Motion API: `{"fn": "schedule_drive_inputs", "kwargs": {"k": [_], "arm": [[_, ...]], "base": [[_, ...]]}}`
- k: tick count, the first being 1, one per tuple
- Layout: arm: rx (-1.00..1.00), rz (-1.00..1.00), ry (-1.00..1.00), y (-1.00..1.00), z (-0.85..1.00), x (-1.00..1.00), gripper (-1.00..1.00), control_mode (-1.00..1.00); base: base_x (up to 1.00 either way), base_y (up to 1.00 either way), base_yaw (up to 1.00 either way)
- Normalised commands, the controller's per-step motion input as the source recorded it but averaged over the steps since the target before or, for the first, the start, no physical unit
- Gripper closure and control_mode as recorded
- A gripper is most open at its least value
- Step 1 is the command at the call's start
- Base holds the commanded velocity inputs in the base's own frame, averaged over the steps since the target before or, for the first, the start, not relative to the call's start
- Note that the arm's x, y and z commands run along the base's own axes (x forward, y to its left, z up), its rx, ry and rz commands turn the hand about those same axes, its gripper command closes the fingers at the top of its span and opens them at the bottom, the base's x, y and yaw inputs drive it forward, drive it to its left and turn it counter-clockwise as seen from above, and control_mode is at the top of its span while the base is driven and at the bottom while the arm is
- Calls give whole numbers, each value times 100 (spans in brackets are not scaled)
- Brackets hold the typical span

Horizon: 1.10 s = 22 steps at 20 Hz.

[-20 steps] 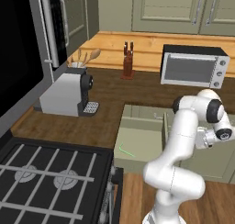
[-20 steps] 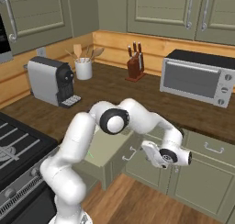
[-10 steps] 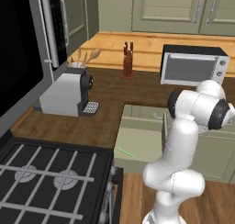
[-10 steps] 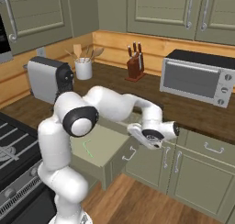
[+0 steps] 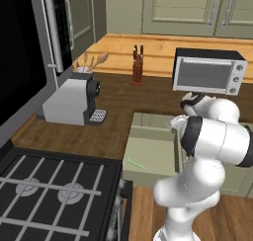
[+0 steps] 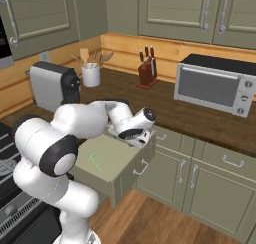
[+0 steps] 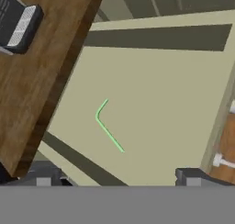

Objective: Take a straw from the drawer in front and place it inside the glass cup on the dining counter.

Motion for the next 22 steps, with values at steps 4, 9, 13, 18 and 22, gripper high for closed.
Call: {"fn": "schedule_drive_inputs", "kwargs": {"k": [4, 9, 13, 18, 22], "arm": [[-16, 0, 15, 59, -20, 28, -100, -100], [-17, -3, 19, 24, -41, 23, -100, -100], [-14, -4, 19, 0, -63, 12, -100, -100], [-12, -6, 13, 0, -61, 2, -100, -100], [-10, -8, 8, -13, -53, 0, -100, -100]], "base": [[0, 0, 0], [0, 0, 0], [0, 0, 0], [0, 0, 0], [0, 0, 0]]}}
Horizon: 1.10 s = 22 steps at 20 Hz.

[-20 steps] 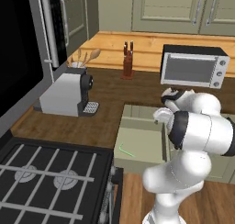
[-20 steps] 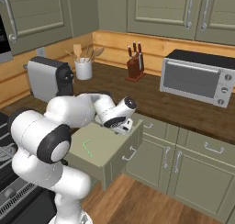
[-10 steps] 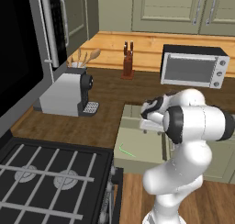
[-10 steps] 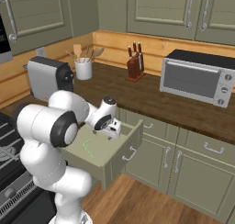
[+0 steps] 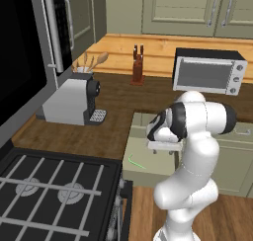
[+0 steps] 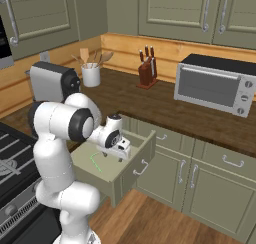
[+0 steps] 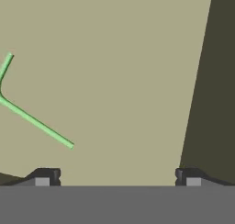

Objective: Take a straw from the drawer in front and place it inside the glass cup on the dining counter.

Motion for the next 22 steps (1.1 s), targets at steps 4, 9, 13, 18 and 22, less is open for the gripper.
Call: {"fn": "schedule_drive_inputs", "kwargs": {"k": [4, 9, 13, 18, 22], "arm": [[-10, -10, 4, -44, -38, 0, -100, -100], [-10, -10, 3, -66, -34, 0, -100, -100], [-10, -9, 0, -92, -24, -4, -100, -100], [-10, -5, 0, -100, -3, -15, -100, -100], [1, 3, -6, -41, 39, -2, -100, -100]], "base": [[0, 0, 0], [0, 0, 0], [0, 0, 0], [0, 0, 0], [0, 0, 0]]}}
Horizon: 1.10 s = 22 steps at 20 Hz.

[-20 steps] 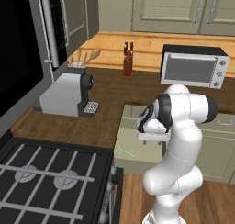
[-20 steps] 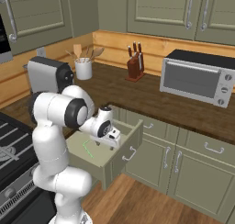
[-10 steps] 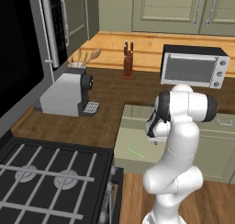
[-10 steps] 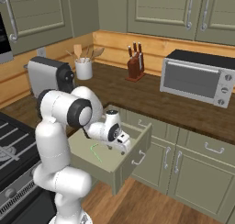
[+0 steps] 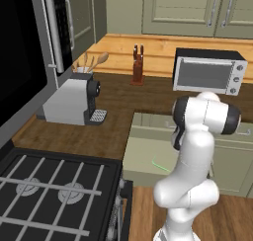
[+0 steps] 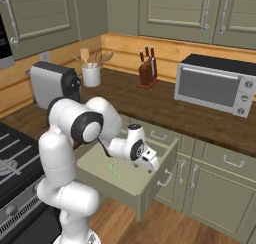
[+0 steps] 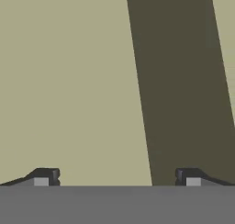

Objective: Take a straw from the drawer in front and place it inside the glass cup on the dining counter.

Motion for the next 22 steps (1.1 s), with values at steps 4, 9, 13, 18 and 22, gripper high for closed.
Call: {"fn": "schedule_drive_inputs", "kwargs": {"k": [4, 9, 13, 18, 22], "arm": [[5, 14, -6, 51, 60, -1, -100, -100], [4, 18, 0, 94, 30, 4, -100, -100], [5, 20, 0, 77, 0, 27, -100, -100], [3, 19, 2, 50, -13, 31, -100, -100], [0, 18, 5, 44, -37, 30, -100, -100]], "base": [[0, 0, 0], [0, 0, 0], [0, 0, 0], [0, 0, 0], [0, 0, 0]]}}
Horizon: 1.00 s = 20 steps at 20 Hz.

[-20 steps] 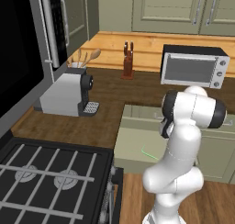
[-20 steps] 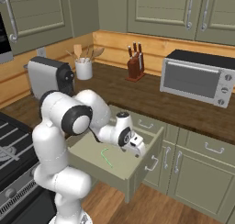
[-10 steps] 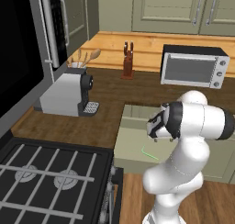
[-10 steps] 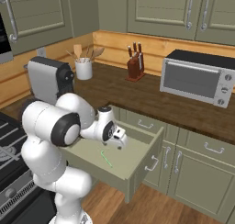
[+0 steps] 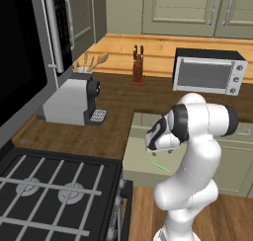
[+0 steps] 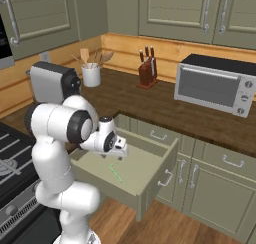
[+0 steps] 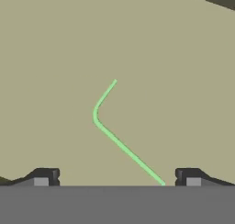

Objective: Take a straw from the drawer in front and place it inside the glass cup on the dining counter.

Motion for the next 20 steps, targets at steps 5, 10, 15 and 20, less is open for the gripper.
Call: {"fn": "schedule_drive_inputs", "kwargs": {"k": [5, 10, 15, 20], "arm": [[0, 12, 4, 39, -46, 4, -100, -100], [0, 5, 0, 7, -29, 5, -100, -100], [0, 3, 0, 0, -24, 9, -100, -100], [0, 2, 0, -3, -26, 8, -100, -100]], "base": [[0, 0, 0], [0, 0, 0], [0, 0, 0], [0, 0, 0]]}}
